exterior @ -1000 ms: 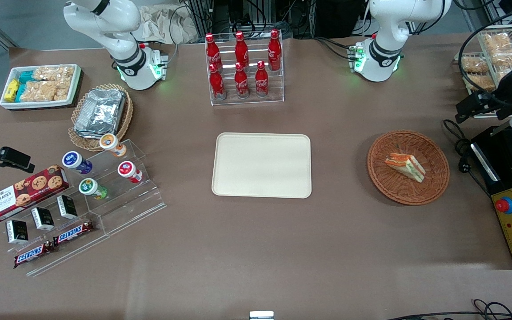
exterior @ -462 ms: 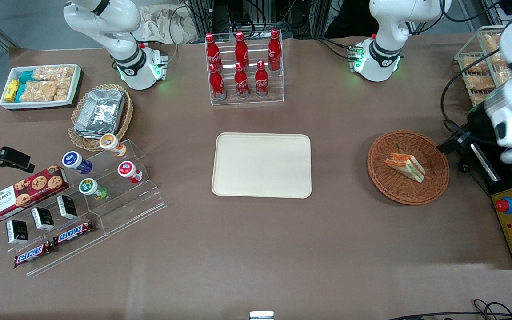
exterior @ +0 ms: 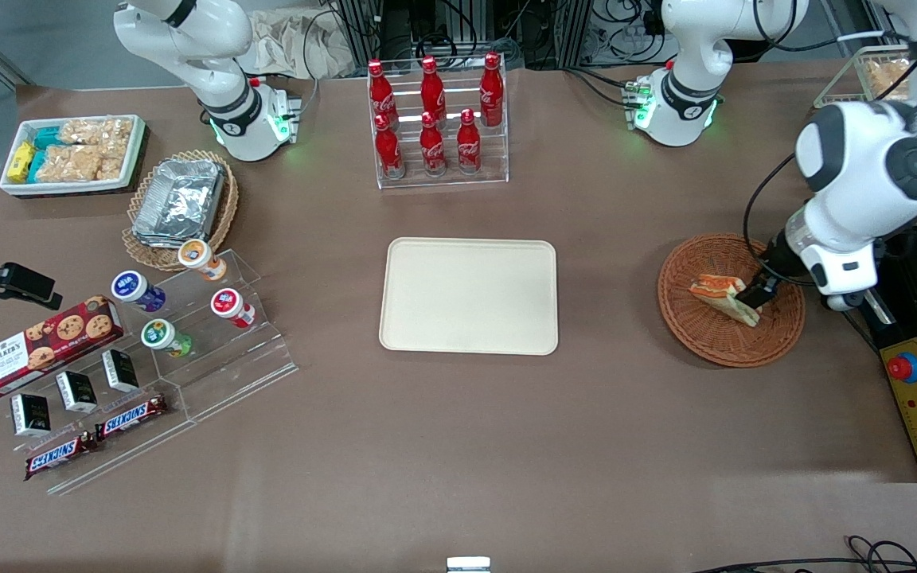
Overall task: Place sandwich from basket to tray
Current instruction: 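Move the left gripper down over the wrapped sandwich in the wicker basket, then close the left gripper on the sandwich's edge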
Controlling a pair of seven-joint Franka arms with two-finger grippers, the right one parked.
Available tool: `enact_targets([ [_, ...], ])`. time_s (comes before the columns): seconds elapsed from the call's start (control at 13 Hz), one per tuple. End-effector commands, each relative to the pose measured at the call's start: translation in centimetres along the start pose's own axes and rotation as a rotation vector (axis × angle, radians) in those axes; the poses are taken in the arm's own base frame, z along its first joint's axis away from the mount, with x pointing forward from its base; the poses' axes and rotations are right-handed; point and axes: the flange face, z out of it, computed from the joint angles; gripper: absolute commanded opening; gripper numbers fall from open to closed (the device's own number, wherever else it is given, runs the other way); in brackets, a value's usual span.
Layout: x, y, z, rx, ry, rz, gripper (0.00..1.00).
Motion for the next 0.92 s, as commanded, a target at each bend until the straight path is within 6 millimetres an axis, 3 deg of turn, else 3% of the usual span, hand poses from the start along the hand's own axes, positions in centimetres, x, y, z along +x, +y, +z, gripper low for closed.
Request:
enact_targets([
  [0.0,0.0,-0.2,3.2,-0.02,0.021,-0.073,1.0],
  [0.46,-0.8,-2.0,11.4,-0.06,0.077,-0.058,1.0],
  [0.54,-0.8,-2.0,12.0,-0.069,0.083,-0.057,0.98],
  [0.62,-0.8,-2.0,12.1,-0.07,0.084,-0.057,0.65],
  [0.69,-0.7,-2.1,12.1,-0.07,0.084,-0.058,0.02],
  [0.85,-0.6,-2.1,12.0,-0.073,0.086,-0.057,0.0],
])
